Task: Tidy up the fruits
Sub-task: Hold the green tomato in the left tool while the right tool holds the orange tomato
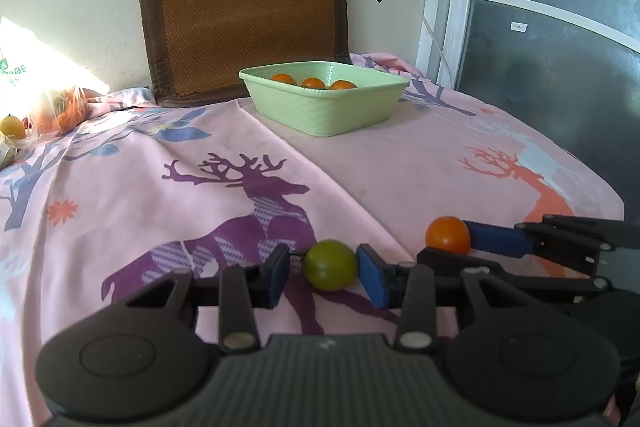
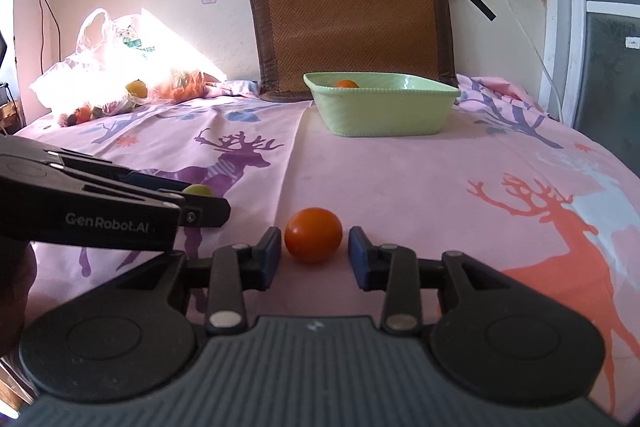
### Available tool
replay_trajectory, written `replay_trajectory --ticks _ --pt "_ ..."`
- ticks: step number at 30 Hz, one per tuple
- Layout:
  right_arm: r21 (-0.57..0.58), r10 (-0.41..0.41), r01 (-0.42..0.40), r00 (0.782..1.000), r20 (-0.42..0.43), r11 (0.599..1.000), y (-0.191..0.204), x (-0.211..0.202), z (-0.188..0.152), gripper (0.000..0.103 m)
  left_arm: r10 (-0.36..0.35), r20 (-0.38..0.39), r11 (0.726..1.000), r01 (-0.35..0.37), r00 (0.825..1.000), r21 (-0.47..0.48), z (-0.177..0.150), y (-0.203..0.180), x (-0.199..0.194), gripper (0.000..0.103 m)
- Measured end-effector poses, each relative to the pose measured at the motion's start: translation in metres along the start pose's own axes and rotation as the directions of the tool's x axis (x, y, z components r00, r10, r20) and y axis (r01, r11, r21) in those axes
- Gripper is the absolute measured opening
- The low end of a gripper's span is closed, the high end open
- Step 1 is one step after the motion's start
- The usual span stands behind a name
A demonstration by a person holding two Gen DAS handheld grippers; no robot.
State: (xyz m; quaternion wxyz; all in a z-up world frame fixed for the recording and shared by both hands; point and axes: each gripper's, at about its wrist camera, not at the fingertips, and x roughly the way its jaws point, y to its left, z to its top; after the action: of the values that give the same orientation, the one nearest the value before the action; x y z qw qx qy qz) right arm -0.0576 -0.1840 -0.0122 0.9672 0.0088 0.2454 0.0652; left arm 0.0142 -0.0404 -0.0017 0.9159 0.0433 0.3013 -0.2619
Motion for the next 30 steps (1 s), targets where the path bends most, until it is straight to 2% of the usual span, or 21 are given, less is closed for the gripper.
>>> replay_trajectory --ticks 4,30 --pt "-0.015 0.001 -0.001 1.000 0.005 1.000 0.002 -0.001 -0.001 0.034 0.004 0.002 1.000 -0.004 1.000 0.007 0.000 -0.001 0.000 0.037" --pt "0.011 -0.048 0.048 0.999 0.008 0.999 -0.007 -0.010 -0.005 0.033 -0.032 -0.004 0.999 0.032 0.999 0.024 -0.003 -0.014 -0.001 0.037"
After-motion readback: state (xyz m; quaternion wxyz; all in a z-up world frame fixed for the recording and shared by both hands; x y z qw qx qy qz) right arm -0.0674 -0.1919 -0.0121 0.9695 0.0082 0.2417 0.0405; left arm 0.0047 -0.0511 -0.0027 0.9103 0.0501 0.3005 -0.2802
